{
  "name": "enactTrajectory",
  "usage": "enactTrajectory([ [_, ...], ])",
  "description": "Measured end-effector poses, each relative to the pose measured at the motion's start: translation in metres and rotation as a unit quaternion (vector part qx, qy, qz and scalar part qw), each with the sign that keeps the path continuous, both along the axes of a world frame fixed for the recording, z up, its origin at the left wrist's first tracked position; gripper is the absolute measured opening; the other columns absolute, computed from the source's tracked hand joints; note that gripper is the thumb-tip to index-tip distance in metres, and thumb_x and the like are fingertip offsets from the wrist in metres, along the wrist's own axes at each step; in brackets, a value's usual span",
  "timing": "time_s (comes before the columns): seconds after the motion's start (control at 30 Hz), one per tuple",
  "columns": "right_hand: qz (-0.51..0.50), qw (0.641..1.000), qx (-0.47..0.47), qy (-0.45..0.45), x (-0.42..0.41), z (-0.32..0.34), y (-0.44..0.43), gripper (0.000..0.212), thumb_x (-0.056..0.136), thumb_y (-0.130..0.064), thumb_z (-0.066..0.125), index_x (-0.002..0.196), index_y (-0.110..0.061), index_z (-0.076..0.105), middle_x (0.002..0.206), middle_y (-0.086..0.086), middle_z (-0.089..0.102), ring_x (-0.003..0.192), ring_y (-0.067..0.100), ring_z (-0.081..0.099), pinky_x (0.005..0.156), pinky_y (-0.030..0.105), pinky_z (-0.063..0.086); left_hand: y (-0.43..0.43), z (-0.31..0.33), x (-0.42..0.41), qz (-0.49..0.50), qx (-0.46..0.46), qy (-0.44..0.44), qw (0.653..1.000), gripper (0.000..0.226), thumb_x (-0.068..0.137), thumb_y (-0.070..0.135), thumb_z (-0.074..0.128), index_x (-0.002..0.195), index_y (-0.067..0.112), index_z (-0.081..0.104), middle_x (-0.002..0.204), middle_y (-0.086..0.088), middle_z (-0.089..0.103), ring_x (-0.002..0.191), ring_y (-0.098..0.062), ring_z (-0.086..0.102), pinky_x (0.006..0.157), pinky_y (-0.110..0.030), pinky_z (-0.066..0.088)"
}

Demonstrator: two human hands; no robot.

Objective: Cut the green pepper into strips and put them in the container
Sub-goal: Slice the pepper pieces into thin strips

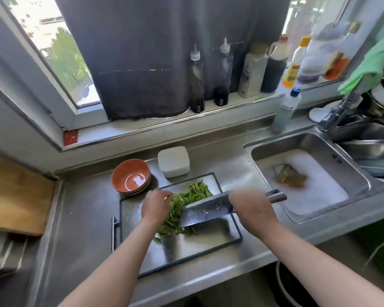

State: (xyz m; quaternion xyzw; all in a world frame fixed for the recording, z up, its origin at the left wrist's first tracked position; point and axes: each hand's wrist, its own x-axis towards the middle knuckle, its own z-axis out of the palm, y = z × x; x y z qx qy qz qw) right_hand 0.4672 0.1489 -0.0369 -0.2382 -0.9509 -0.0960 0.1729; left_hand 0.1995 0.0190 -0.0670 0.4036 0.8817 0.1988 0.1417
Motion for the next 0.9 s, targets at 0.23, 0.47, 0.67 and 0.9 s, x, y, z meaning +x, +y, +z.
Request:
enactTrajectory([
  [0.23, -0.082, 0.996, -0.009, -0.030, 0.054, 0.007, 0.002, 0.023, 0.071, -0.008, 0.033, 0.082, -0.016, 0.052, 0.065, 0.002, 0.057, 0.052, 0.025, 0.055, 0.049, 0.031, 0.039, 0.055, 0.025, 0.113, -0.256, 0.105, -0.115, 0.954, 0.038, 0.097, 0.031, 0.046, 0.125, 0.018, 0.069, 0.129, 0.003, 0.066, 0.122, -0.012, 0.055, 0.104, -0.019, 0.037],
  [0.47, -0.288, 0.952, -0.037, -0.098, 0.211, 0.025, 0.015, 0.015, 0.059, -0.009, 0.066, 0.073, -0.015, 0.062, 0.060, 0.002, 0.058, 0.050, 0.026, 0.058, 0.048, 0.033, 0.042, 0.114, 0.022, 0.282, -0.548, 0.129, -0.097, 0.821, 0.048, 0.101, 0.032, 0.043, 0.146, 0.014, 0.049, 0.153, -0.002, 0.043, 0.143, -0.013, 0.034, 0.119, -0.018, 0.015],
  [0.67, -0.370, 0.926, 0.000, -0.071, 0.333, 0.025, 0.010, 0.026, 0.075, -0.012, 0.036, 0.070, -0.014, 0.062, 0.057, 0.005, 0.057, 0.047, 0.026, 0.056, 0.045, 0.032, 0.041, 0.148, 0.003, 0.410, -0.647, 0.119, -0.093, 0.747, 0.054, 0.105, 0.040, 0.033, 0.153, 0.017, 0.035, 0.161, 0.001, 0.030, 0.149, -0.007, 0.020, 0.123, -0.031, 0.016],
  [0.9, -0.457, 0.882, -0.070, -0.090, 0.429, 0.000, -0.011, 0.013, 0.062, -0.004, 0.059, 0.070, -0.014, 0.062, 0.056, 0.002, 0.058, 0.046, 0.026, 0.056, 0.045, 0.032, 0.040, 0.187, -0.029, 0.485, -0.636, -0.140, -0.027, 0.758, 0.060, 0.106, 0.050, 0.024, 0.158, 0.021, 0.020, 0.165, 0.006, 0.011, 0.152, -0.009, 0.005, 0.124, -0.037, 0.008],
])
